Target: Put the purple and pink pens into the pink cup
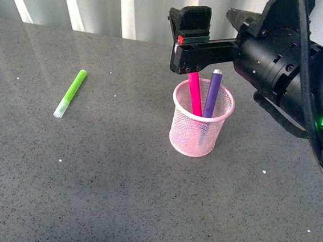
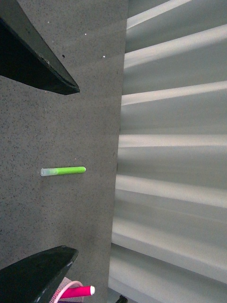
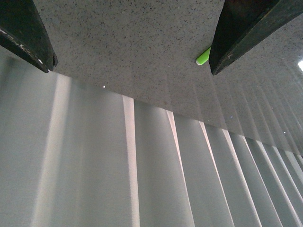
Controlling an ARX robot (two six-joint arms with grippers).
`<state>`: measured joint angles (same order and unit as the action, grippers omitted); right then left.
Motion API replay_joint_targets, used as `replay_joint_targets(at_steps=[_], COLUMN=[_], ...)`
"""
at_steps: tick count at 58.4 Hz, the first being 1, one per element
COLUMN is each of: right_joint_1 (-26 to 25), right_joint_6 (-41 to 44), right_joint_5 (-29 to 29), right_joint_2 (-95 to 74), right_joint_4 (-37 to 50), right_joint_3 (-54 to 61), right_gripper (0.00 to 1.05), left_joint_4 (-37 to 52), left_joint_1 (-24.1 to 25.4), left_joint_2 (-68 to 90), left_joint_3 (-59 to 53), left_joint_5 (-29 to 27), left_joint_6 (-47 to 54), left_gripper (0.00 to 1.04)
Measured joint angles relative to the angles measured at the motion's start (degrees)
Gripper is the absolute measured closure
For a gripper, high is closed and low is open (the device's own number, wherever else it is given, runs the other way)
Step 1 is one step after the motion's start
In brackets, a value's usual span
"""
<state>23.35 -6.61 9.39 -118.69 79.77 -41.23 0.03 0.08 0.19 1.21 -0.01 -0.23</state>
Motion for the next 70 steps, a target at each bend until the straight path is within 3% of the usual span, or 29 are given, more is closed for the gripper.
replay_joint_targets(at_steps=[5,13,32,38,50,59,66,70], right_joint_1=[-2.12,-9.77,-26.32,-32.35,-41.53,-40.09,-36.52,-34.51], right_joint_6=[-2.45,-2.4,-4.83,-5.75,-6.69,2.64,5.05,5.66], right_joint_5=[-1.2,-1.68,5.2,7.5,12.22,6.49,3.21,1.18], right_joint_2=[6.43,30.49,62.25,68.06,64.96,77.02,83.21,84.98], right_joint_4=[-1.66,-7.65,-17.0,-18.6,-13.84,-40.87,-48.0,-47.19], right_joint_3=[5.16,12.17,29.75,34.64,39.39,37.79,38.47,39.85], right_gripper=[0.07,0.07,0.07,0.07,0.08,0.35,0.55,0.67], left_joint_4=[0.0,0.0,0.0,0.0,0.0,0.0,0.0,0.0], left_joint_1=[0.0,0.0,0.0,0.0,0.0,0.0,0.0,0.0], left_joint_2=[0.0,-0.02,-0.04,-0.04,-0.04,0.0,-0.09,-0.07], left_joint_3=[0.0,0.0,0.0,0.0,0.0,0.0,0.0,0.0], left_joint_5=[0.0,0.02,0.0,-0.02,0.0,0.0,0.0,-0.02], left_joint_6=[0.0,0.0,0.0,0.0,0.0,0.0,0.0,0.0], left_gripper=[0.07,0.07,0.07,0.07,0.07,0.07,0.07,0.07])
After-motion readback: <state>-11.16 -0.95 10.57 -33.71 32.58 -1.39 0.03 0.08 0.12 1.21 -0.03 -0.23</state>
